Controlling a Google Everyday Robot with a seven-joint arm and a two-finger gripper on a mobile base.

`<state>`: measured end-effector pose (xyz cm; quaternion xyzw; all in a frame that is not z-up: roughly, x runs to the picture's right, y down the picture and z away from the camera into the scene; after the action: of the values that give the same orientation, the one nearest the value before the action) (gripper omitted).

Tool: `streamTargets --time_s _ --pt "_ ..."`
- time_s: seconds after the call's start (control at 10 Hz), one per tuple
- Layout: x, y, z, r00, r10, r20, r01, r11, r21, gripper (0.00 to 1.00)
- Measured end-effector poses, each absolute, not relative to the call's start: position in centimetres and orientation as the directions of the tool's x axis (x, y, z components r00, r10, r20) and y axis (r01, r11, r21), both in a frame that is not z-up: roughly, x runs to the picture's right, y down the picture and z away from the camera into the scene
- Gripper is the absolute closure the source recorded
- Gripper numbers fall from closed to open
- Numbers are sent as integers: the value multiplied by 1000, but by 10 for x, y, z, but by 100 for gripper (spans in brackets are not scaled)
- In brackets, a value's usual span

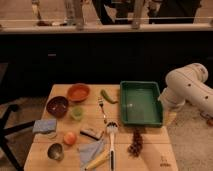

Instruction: Place pepper in red bowl

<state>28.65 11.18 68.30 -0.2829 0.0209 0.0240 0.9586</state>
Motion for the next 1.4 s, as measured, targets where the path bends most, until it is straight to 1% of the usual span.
streamTargets --time_s 0.2,0.8,1.2,1.4 --pt "286 113 683 997 39 -72 -72 833 -549 20" --pt "208 89 703 991 63 -118 -119 818 -562 20" --pt "172 66 726 963 270 -3 -231 818 -527 20" --pt "149 58 738 950 311 -25 -282 821 -497 20"
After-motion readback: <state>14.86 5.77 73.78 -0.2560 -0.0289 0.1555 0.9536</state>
